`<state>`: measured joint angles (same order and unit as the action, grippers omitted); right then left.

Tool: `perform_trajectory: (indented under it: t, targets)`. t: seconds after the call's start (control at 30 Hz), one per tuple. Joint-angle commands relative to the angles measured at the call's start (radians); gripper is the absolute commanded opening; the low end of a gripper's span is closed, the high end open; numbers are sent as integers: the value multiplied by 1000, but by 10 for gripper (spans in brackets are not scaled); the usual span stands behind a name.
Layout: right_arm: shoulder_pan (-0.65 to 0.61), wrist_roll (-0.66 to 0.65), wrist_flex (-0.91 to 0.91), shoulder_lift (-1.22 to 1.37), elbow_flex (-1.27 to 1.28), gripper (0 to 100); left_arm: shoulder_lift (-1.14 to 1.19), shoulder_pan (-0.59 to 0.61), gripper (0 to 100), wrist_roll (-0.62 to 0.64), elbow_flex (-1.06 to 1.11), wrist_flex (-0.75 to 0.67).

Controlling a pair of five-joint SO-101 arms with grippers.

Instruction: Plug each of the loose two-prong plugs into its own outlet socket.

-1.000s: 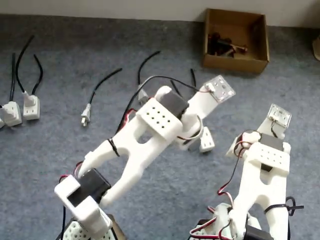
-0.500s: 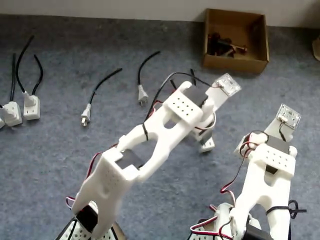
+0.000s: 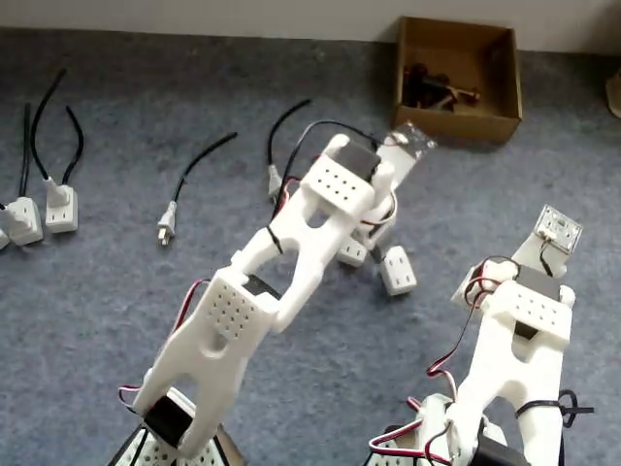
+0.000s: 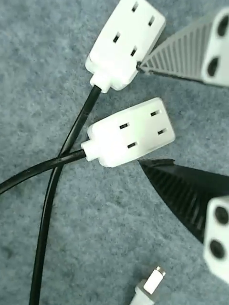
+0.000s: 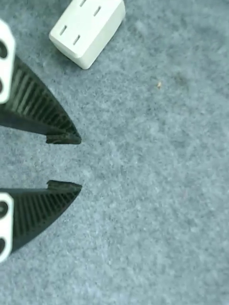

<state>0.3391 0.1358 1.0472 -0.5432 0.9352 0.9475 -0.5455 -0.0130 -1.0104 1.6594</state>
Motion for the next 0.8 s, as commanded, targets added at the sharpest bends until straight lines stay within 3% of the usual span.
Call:
perform_trajectory:
  t: [0.0,0.77]
  targets:
    - [5,-15,-10,-24,-7,135,-15,16,264,8,-50,8]
    - [5,-17,-10,-24,-4,135,90,62,263,6,-53,0]
